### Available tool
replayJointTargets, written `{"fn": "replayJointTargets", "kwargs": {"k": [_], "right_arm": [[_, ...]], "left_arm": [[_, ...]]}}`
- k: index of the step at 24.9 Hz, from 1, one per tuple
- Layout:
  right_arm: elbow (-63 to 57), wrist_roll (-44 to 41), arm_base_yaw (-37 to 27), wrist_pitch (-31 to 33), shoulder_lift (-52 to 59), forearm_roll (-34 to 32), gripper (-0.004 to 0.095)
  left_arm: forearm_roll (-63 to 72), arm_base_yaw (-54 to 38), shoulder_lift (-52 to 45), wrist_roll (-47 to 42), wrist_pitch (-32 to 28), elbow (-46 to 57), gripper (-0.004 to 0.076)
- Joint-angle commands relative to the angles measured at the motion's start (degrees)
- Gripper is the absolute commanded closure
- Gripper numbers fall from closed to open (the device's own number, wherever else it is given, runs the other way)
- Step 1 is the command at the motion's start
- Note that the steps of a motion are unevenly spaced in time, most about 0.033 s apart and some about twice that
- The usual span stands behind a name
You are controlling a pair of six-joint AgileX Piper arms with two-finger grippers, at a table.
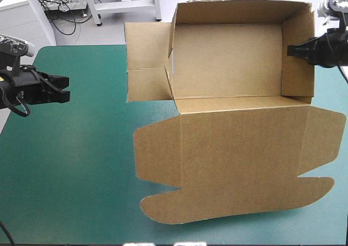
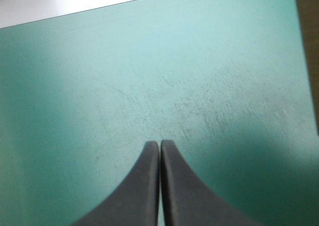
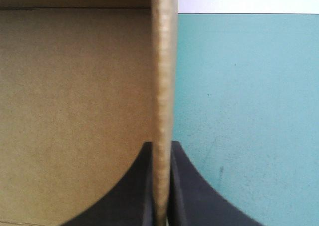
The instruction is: Fold the box
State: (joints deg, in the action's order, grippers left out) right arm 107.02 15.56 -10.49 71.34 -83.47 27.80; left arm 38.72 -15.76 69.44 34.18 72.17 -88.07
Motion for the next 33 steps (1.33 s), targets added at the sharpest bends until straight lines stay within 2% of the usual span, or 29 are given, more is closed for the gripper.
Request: {"fn": "replayJointTargets", "kwargs": {"k": [1, 5, 9, 12, 14, 21, 26, 33], "right_arm": [[1.28, 0.21, -0.22, 0.11, 2.55, 5.88, 0.0931], [1.28, 0.08, 0.02, 0.11, 2.65, 6.33, 0.0931], [1.28, 0.20, 1.55, 0.11, 2.89, 7.38, 0.0931], [1.28, 0.20, 3.99, 0.11, 2.99, 6.27, 0.0931], [1.28, 0.20, 7.05, 0.11, 2.99, 3.07, 0.0931], [1.28, -0.59, 12.61, 0.11, 2.99, -1.78, 0.0931], [0.21, -0.81, 14.74, 0.11, 2.99, -2.80, 0.0931], [-4.46, -1.65, 14.86, 0.11, 2.99, -5.82, 0.0931]], "left_arm": [[8.48, -4.50, -0.97, 4.46, 2.23, 4.18, 0.0730], [7.38, -5.89, -0.97, 7.21, 0.95, 13.29, 0.0730], [11.92, -5.98, -0.05, 15.04, -1.83, 24.58, 0.0730], [18.08, -5.98, 1.80, 19.22, -6.02, 30.90, 0.0730], [26.56, -5.98, 4.44, 20.74, -7.43, 34.47, 0.0730], [46.14, -5.98, 9.03, 23.03, 2.64, 34.61, 0.0729], [46.55, -3.94, 9.03, 20.61, 2.64, 34.61, 0.0729], [48.06, 4.75, 8.52, 20.21, 2.64, 34.61, 0.0707]]}}
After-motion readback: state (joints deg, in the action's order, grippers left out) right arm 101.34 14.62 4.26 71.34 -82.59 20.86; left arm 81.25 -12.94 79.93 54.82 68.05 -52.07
